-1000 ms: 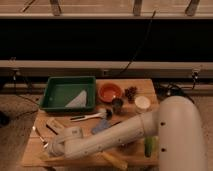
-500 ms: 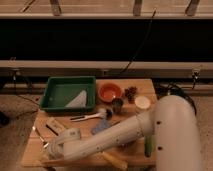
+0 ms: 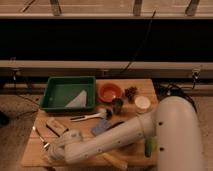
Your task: Place fork in red bowl
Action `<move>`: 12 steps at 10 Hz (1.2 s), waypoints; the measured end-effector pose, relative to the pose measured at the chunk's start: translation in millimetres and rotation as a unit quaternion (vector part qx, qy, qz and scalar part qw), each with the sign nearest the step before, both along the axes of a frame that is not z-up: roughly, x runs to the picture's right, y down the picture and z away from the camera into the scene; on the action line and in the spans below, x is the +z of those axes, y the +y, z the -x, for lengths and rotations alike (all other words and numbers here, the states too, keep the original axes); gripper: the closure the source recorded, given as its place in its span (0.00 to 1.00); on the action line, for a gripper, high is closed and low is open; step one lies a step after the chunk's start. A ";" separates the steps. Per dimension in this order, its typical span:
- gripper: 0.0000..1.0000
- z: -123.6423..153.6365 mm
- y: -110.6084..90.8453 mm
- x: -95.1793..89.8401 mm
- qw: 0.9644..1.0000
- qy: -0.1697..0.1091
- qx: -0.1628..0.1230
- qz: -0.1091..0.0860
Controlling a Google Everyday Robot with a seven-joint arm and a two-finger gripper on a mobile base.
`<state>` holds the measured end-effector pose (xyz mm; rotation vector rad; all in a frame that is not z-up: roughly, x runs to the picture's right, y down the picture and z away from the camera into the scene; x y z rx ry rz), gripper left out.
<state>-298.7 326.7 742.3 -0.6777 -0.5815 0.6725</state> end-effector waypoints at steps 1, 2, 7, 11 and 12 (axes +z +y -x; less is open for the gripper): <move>0.71 -1.1 0.0 -0.1 1.000 0.002 0.003 0.001; 0.83 -1.4 0.5 -0.8 1.000 0.003 0.005 0.003; 1.00 -1.3 -3.1 -3.1 1.000 0.003 0.016 -0.001; 1.00 -12.2 -15.5 -4.7 1.000 0.006 0.028 -0.003; 1.00 -18.4 -21.0 -5.1 0.999 0.007 0.032 -0.004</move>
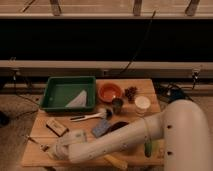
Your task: Place fork in red bowl
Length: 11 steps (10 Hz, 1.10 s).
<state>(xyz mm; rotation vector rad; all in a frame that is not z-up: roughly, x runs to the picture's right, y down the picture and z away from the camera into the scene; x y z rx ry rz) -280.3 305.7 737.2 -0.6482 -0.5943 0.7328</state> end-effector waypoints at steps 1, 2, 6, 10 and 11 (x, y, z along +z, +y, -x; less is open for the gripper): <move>1.00 -8.5 -5.3 -0.1 1.000 0.002 0.003 -0.001; 1.00 -16.3 -8.8 0.6 1.000 0.005 0.007 -0.002; 1.00 -48.7 -33.4 -3.1 1.000 0.018 0.016 -0.017; 1.00 -82.2 -71.2 -7.6 0.998 0.033 0.020 -0.046; 1.00 -84.4 -73.8 -8.3 0.998 0.033 0.019 -0.050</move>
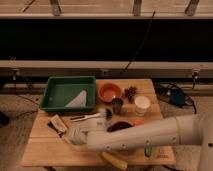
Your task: Place fork in red bowl
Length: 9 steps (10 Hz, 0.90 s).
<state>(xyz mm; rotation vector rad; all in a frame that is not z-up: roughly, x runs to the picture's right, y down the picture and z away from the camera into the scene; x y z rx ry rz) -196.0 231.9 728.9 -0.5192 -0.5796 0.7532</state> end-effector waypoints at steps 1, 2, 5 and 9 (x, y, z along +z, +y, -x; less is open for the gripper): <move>1.00 -2.4 -4.1 -1.4 1.000 0.000 0.002 -0.004; 1.00 -6.3 -10.4 -3.5 1.000 -0.001 0.006 -0.009; 1.00 -14.3 -29.1 -12.2 1.000 -0.008 0.018 -0.021; 1.00 -30.6 -62.3 -22.8 0.998 -0.007 0.036 -0.042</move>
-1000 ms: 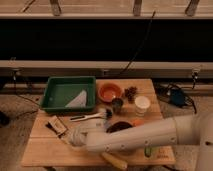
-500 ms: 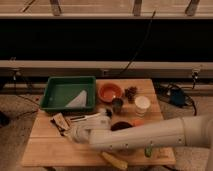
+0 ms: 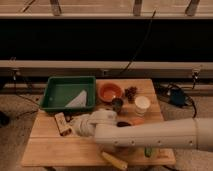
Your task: Place fork in red bowl
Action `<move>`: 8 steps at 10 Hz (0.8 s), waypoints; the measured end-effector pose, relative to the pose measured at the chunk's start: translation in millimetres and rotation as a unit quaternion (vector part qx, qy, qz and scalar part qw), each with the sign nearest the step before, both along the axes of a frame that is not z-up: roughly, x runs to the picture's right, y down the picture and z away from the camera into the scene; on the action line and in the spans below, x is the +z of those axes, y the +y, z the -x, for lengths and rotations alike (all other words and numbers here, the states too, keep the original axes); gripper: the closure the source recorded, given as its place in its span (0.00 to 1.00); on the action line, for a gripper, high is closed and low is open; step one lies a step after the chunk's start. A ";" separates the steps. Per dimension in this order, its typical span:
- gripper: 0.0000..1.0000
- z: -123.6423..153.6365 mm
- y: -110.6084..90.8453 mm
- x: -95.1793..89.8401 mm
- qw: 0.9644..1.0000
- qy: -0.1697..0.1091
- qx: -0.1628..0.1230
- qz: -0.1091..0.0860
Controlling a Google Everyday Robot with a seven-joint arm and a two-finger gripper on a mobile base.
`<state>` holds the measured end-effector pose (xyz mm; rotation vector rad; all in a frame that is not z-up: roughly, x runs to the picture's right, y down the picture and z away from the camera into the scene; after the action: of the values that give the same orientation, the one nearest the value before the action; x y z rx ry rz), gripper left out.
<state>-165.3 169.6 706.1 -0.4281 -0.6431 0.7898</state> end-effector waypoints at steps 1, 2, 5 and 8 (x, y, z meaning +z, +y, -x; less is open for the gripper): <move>1.00 -5.8 -6.4 -1.0 1.000 0.002 0.004 -0.003; 1.00 -10.5 -10.3 -1.9 1.000 0.004 0.006 -0.006; 1.00 -28.8 -20.0 -4.1 1.000 0.013 0.017 -0.011; 1.00 -49.9 -39.2 -11.4 0.999 0.023 0.027 -0.022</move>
<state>-115.4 130.4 694.7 -0.3526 -0.6292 0.8330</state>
